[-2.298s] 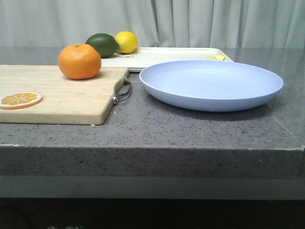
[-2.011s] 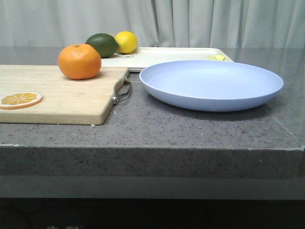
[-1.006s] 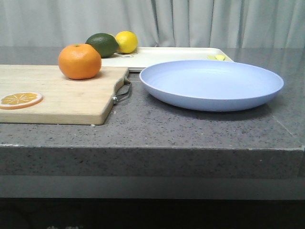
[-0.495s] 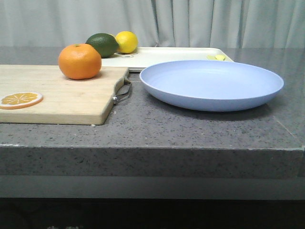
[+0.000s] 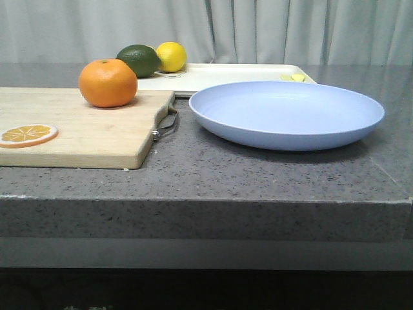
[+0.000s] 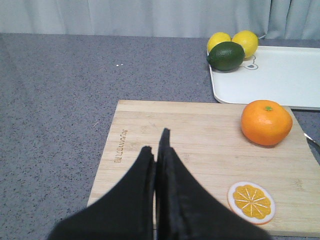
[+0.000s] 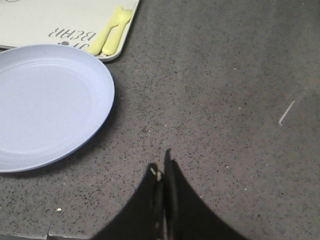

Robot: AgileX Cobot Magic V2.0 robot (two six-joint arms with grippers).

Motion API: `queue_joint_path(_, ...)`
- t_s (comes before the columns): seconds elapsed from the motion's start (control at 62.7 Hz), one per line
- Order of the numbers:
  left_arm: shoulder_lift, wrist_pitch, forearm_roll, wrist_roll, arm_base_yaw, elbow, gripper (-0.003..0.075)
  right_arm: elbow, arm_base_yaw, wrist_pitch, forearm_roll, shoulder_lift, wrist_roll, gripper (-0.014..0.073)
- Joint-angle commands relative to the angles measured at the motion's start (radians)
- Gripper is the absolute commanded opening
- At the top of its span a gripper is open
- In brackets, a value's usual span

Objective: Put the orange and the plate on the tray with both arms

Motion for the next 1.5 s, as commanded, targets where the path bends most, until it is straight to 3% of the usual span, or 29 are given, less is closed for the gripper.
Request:
queue_joint_path(0.0, 0.018, -0.069, -0.006, -0.008, 0.003, -0.032, -0.0015, -0.035, -0.008, -0.049, -0.002, 0.015, -0.008, -0.0057)
queue_joint_path(0.112, 0.02, -0.071, -0.006, -0.008, 0.003, -0.032, 0.0045, -0.035, -0.008, -0.044, -0.002, 0.02, -0.014, 0.0073)
queue_joint_path(0.192, 0.02, -0.075, -0.006, -0.008, 0.003, -0.032, 0.0169, -0.035, -0.008, -0.043, -0.002, 0.02, -0.021, 0.0247)
queue_joint_path(0.239, 0.02, -0.079, -0.006, -0.008, 0.003, -0.032, 0.0281, -0.035, -0.008, -0.043, -0.002, 0.02, -0.021, 0.0385)
queue_joint_path(0.303, 0.02, -0.087, -0.006, -0.008, 0.003, -0.03, 0.0452, -0.035, -0.008, -0.042, -0.002, 0.02, -0.021, 0.0507)
queue_joint_path(0.367, 0.02, -0.094, -0.006, -0.008, 0.003, -0.024, 0.0575, -0.035, -0.008, -0.042, -0.002, 0.02, -0.021, 0.0575)
queue_joint_path(0.415, 0.02, -0.098, -0.006, -0.008, 0.003, -0.019, 0.0609, -0.035, -0.008, -0.042, -0.002, 0.02, -0.021, 0.0591)
queue_joint_path(0.607, 0.021, -0.148, -0.04, -0.008, -0.014, 0.022, 0.0587, -0.035, -0.008, -0.042, -0.002, 0.02, -0.021, 0.0589)
queue_joint_path(0.91, 0.066, -0.195, -0.024, -0.004, -0.19, 0.032, 0.0546, -0.035, -0.008, -0.043, -0.002, 0.02, -0.021, 0.0589)
queue_joint_path(1.181, 0.256, -0.275, 0.019, -0.002, -0.306, 0.0, 0.0547, -0.035, -0.008, -0.042, -0.002, 0.02, -0.021, 0.0589)
queue_joint_path(1.484, 0.558, -0.244, 0.029, 0.021, -0.365, -0.217, 0.0687, -0.035, -0.008, -0.042, -0.001, 0.02, -0.021, 0.0589)
